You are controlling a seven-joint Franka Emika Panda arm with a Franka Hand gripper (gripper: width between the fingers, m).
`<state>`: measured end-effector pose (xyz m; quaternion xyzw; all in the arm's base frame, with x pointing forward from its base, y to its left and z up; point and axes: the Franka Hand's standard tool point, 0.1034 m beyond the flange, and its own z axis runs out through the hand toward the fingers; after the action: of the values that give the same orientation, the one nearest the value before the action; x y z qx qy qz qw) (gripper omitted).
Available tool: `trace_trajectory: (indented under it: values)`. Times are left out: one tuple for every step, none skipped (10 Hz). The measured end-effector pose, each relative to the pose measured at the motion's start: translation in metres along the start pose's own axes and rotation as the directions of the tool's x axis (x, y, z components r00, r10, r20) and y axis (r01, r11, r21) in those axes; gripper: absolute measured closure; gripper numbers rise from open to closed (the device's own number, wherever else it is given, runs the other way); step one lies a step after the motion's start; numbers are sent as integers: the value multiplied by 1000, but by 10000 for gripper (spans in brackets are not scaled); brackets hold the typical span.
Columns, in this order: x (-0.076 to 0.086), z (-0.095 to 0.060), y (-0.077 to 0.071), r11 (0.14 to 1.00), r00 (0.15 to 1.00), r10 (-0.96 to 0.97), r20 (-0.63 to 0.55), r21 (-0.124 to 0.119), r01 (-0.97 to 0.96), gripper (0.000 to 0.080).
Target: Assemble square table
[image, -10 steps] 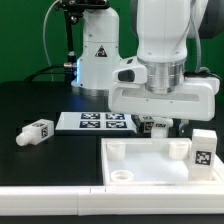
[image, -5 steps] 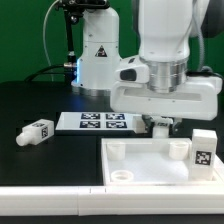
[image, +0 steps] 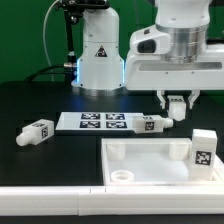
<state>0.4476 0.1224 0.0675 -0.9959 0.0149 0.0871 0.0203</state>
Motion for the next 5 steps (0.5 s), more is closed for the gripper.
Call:
trace_trajectory:
  values:
    - [0,1,3,1000,1000,-24,3,1,24,515]
    - [1,1,5,994,994,-112,3,-2,112,515]
    - [3,1,7,975,975,-222,-8,-7,222,515]
    - [7,1,10,938,937,-347,-33,-16,346,515]
    - [10,-1,17,872,871,-489,-45,-25,488,515]
